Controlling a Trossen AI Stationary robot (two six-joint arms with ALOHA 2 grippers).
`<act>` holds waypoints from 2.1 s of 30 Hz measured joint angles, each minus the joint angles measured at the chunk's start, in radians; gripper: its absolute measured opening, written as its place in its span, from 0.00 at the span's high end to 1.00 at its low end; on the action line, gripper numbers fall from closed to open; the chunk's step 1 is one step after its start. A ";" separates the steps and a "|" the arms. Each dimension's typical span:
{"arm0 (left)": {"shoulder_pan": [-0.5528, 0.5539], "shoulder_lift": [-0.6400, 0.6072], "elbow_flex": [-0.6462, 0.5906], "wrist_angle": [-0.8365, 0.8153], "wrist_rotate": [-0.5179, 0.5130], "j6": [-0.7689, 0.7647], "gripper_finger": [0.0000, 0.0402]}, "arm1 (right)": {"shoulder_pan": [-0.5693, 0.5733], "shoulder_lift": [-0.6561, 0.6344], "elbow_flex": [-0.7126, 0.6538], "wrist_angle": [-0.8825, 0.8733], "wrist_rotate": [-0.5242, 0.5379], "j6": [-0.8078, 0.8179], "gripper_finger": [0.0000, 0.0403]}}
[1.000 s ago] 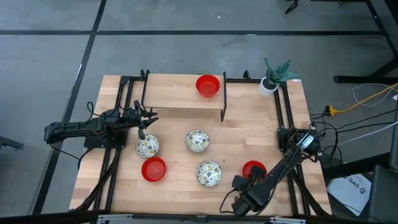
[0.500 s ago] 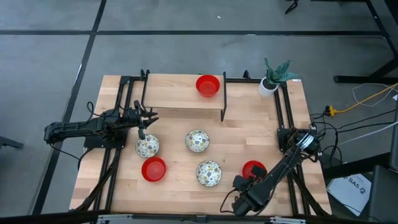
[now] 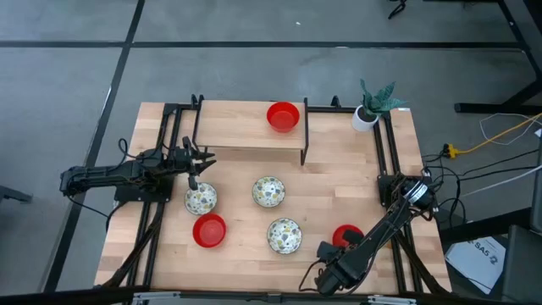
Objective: Pick & Place Mini bowls
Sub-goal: Stack the right red bowl on the red bowl on the shelf
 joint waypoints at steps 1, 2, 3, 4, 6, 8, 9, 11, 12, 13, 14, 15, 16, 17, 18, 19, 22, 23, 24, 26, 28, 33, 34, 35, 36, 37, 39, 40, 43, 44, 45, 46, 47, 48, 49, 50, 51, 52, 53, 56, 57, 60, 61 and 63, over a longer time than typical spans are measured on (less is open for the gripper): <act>0.000 0.000 0.000 0.000 0.000 0.000 0.76 | 0.000 0.000 0.003 0.001 -0.001 0.000 0.98; 0.000 0.000 0.000 0.000 0.000 0.000 0.76 | 0.000 0.000 0.006 0.001 -0.001 0.000 0.97; 0.000 0.000 0.000 0.000 0.000 0.000 0.76 | 0.000 0.000 0.011 -0.002 -0.003 0.000 0.97; 0.000 0.000 0.000 0.000 0.000 0.000 0.76 | 0.000 0.000 0.017 -0.008 -0.003 0.000 0.96; 0.000 0.000 0.000 0.000 0.000 0.000 0.76 | 0.000 0.000 0.026 -0.010 -0.003 -0.003 0.97; 0.000 0.000 0.000 0.000 0.000 0.000 0.76 | 0.000 0.000 0.036 -0.011 -0.003 -0.005 0.98; 0.000 0.000 0.000 0.000 0.000 0.000 0.76 | 0.000 0.000 0.043 -0.012 -0.003 -0.008 0.99; 0.000 0.000 0.000 0.000 0.000 0.000 0.76 | 0.000 0.000 0.056 -0.011 0.001 -0.008 0.98; 0.000 0.000 0.000 0.000 0.000 0.000 0.76 | 0.000 0.000 0.062 -0.012 0.006 -0.009 0.98; 0.000 0.000 0.000 0.000 0.000 0.000 0.76 | 0.000 0.000 0.069 -0.014 0.012 -0.010 0.98; 0.000 0.000 0.000 0.000 0.000 0.000 0.76 | 0.000 0.000 0.078 -0.018 0.016 -0.012 0.98; 0.000 0.000 0.000 0.000 0.000 0.000 0.76 | 0.000 0.000 0.088 -0.020 0.021 -0.012 0.98; 0.000 0.000 0.000 0.000 0.000 0.000 0.76 | 0.000 0.000 0.098 -0.021 0.024 -0.013 0.98; 0.000 0.000 0.000 0.000 0.000 0.000 0.76 | 0.000 0.000 0.107 -0.022 0.029 -0.015 0.98; 0.000 0.000 0.000 0.000 0.000 0.000 0.76 | 0.000 0.000 0.117 -0.026 0.033 -0.019 0.99; 0.000 0.000 0.000 0.000 0.000 0.000 0.76 | 0.002 0.000 0.130 -0.029 0.041 -0.027 0.99; 0.000 0.000 0.000 0.000 0.000 0.000 0.76 | 0.003 0.000 0.167 -0.033 0.055 -0.054 0.99; 0.000 0.000 0.000 0.000 0.000 0.000 0.76 | 0.003 0.000 0.179 -0.044 0.058 -0.059 0.99; 0.000 0.000 0.000 0.000 0.000 0.000 0.76 | 0.003 0.000 0.190 -0.055 0.060 -0.063 0.98; 0.000 0.000 0.000 0.000 0.000 0.000 0.76 | 0.003 0.000 0.217 -0.078 0.068 -0.064 0.98; 0.000 0.000 0.000 0.000 0.000 0.000 0.76 | 0.003 0.000 0.247 -0.106 0.082 -0.065 0.98; 0.000 0.000 0.000 0.000 0.000 0.000 0.76 | 0.002 0.000 0.326 -0.178 0.117 -0.066 0.98; 0.000 0.000 0.000 0.000 0.000 0.000 0.76 | 0.002 0.000 0.341 -0.190 0.124 -0.068 0.98; 0.000 0.000 0.000 0.000 0.000 0.000 0.76 | 0.002 0.000 0.357 -0.200 0.129 -0.070 0.98; 0.000 0.000 0.000 0.000 0.000 0.000 0.76 | 0.002 0.000 0.373 -0.206 0.131 -0.073 0.98; 0.000 0.000 0.000 0.000 0.000 0.000 0.76 | 0.002 0.000 0.388 -0.211 0.131 -0.077 0.98; 0.000 0.000 0.000 0.000 0.000 0.000 0.76 | 0.002 0.000 0.416 -0.229 0.130 -0.089 0.98; 0.000 0.000 0.000 0.000 0.000 0.000 0.76 | 0.002 0.000 0.430 -0.235 0.131 -0.091 0.98; 0.000 0.000 0.000 0.000 0.000 0.000 0.76 | 0.002 0.000 0.472 -0.258 0.130 -0.100 0.98; 0.000 0.000 0.000 0.000 0.000 0.000 0.76 | 0.001 0.000 0.485 -0.264 0.130 -0.108 0.98; 0.000 0.000 0.000 0.000 0.000 0.000 0.76 | 0.000 0.000 0.499 -0.270 0.130 -0.117 0.98; 0.000 0.000 0.000 0.000 0.000 0.000 0.76 | 0.000 0.000 0.514 -0.281 0.130 -0.119 0.98; 0.000 0.000 0.000 0.000 0.000 0.000 0.76 | -0.003 0.000 0.528 -0.296 0.130 -0.120 0.98; 0.000 0.000 0.000 0.000 0.000 0.000 0.76 | -0.005 0.000 0.543 -0.311 0.130 -0.121 0.98; 0.000 0.000 0.000 0.001 0.000 0.000 0.76 | -0.007 0.000 0.558 -0.319 0.130 -0.121 0.98; 0.000 0.000 0.000 0.001 0.000 0.000 0.76 | -0.010 0.000 0.574 -0.327 0.130 -0.122 0.98; 0.000 0.000 0.000 0.000 0.000 0.000 0.76 | -0.013 0.000 0.591 -0.343 0.130 -0.123 0.98; 0.000 0.000 0.000 0.000 0.000 0.000 0.76 | -0.015 0.000 0.606 -0.361 0.130 -0.124 0.98; 0.000 0.000 0.000 0.000 0.000 0.000 0.76 | -0.019 0.000 0.621 -0.371 0.130 -0.127 0.98; 0.000 0.000 0.000 0.000 0.000 0.000 0.76 | -0.030 0.000 0.665 -0.369 0.139 -0.157 0.98; 0.000 0.000 0.000 0.000 0.000 0.000 0.76 | -0.033 0.001 0.681 -0.369 0.146 -0.172 0.98; 0.000 0.000 0.000 0.000 0.000 0.000 0.76 | -0.046 0.001 0.720 -0.369 0.161 -0.205 0.98; 0.000 0.000 0.000 0.001 0.000 0.000 0.76 | -0.051 0.001 0.732 -0.369 0.165 -0.222 0.98; 0.000 0.000 0.000 0.000 0.000 0.000 0.76 | -0.060 0.001 0.754 -0.368 0.183 -0.260 0.98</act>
